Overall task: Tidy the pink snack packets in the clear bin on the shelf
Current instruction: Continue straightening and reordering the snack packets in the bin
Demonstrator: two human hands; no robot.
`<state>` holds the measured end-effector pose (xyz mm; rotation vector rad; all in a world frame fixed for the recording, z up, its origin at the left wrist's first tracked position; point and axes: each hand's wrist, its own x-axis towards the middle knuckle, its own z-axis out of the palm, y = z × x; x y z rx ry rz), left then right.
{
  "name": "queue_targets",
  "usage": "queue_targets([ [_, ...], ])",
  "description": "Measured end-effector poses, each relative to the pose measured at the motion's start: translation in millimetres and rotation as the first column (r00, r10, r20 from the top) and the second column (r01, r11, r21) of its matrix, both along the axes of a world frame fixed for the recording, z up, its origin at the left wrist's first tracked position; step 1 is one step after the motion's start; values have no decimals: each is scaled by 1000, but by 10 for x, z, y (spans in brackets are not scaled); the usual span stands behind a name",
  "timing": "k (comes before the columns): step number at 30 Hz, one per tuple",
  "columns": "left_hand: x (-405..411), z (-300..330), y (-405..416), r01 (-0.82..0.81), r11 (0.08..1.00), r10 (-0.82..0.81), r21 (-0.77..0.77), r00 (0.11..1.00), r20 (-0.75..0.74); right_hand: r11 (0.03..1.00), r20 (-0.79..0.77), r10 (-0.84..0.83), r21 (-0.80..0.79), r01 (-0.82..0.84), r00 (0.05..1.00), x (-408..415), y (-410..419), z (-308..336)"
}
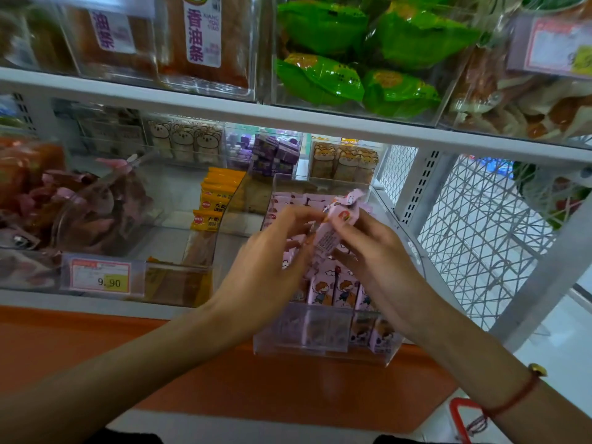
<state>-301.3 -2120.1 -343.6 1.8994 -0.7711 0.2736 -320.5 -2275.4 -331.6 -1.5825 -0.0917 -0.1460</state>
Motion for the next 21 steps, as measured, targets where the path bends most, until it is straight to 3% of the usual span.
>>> queue_targets([
  [4,26,-3,8,-135,987,118,83,975,188,990,45,-136,39,134,990,-9,57,-13],
  [8,40,6,14,-138,990,128,42,975,182,986,100,-164,13,163,981,-20,60,-5],
  [14,90,81,41,-35,991,20,-132,993,-117,990,147,-131,-36,137,980,-39,-36,89],
  [21,81,101,5,73,964,-165,-257,919,-359,990,17,-142,16,142,990,-28,-81,88],
])
